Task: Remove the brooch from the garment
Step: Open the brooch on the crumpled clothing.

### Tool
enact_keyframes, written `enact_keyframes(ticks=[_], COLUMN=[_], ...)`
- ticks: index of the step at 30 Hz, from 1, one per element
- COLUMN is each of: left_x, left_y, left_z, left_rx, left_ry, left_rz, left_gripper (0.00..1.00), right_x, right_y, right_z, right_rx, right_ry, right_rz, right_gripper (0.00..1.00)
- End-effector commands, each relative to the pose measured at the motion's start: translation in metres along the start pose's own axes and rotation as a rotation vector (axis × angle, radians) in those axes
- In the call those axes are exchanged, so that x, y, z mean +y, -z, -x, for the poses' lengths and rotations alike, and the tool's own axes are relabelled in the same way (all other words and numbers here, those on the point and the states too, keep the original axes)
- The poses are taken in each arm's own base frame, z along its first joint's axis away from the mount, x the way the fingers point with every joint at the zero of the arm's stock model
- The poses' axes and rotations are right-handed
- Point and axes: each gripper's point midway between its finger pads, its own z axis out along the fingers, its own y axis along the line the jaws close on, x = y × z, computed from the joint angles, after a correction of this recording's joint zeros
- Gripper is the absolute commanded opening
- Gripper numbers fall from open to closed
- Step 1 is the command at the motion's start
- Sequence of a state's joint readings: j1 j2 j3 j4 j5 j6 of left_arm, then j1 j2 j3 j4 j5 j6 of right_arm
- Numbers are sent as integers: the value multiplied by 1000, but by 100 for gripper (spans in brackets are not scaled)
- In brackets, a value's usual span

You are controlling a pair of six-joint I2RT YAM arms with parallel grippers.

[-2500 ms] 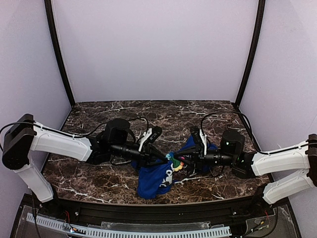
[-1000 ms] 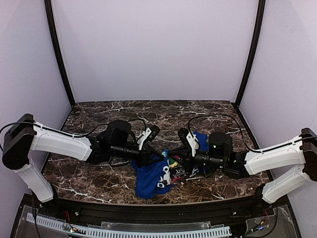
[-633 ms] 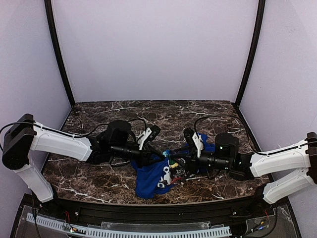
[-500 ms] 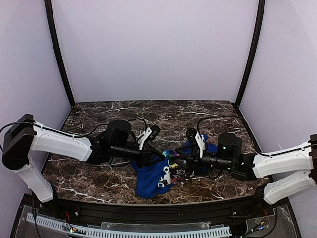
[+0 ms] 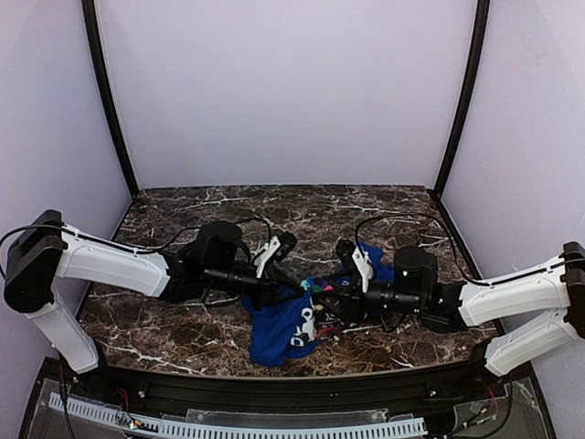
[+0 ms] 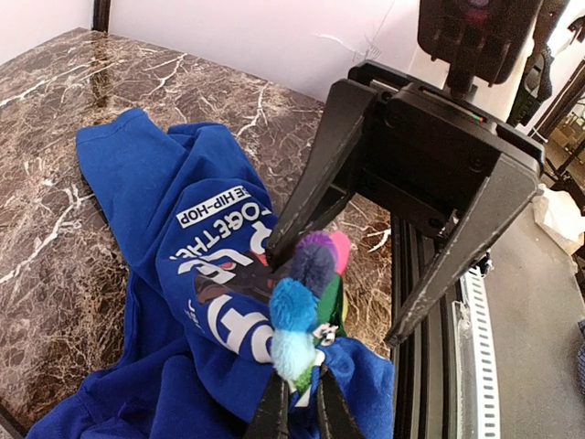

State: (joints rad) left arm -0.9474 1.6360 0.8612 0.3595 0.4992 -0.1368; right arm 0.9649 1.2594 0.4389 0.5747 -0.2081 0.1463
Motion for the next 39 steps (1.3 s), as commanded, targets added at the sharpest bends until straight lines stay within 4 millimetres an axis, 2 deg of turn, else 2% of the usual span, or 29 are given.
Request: enact_keyframes(ticks=[1, 12, 17, 24, 27, 30, 34, 36, 39], left_x=[-13, -14, -14, -16, -19, -20, -20, -20, -20], left_y=[9, 11, 11, 12, 12, 12, 11, 10, 9], left_z=[11, 10, 11, 14, 15, 16, 15, 14, 12], left_rx=[-29, -27, -30, -39, -47, -53, -49, -47, -44], left_ry=[-56, -68, -68, -69, -70, -73, -73, -73, -71], left_rz=[-34, -36, -35, -40, -57, -63, -67, -71, -76], left_gripper=[1, 1, 1, 1, 1, 9, 29, 35, 39], right_x=[-1, -1, -1, -3, -2, 1, 2, 3, 4], right_y=[-8, -16, -17, -18, -18, -18, -15, -14, -12], right_z=[12, 13, 10, 7, 7, 9, 12, 14, 16], right_rx=[-17, -11, -2, 0, -5, -20, -38, -49, -62], right_ry=[-4, -13, -18, -23, -30, -36, -45, -48, -56], right_rz=[16, 36, 42, 43, 50, 70, 84, 94, 107], right_gripper=[47, 24, 10, 1, 0, 0, 0, 0, 0])
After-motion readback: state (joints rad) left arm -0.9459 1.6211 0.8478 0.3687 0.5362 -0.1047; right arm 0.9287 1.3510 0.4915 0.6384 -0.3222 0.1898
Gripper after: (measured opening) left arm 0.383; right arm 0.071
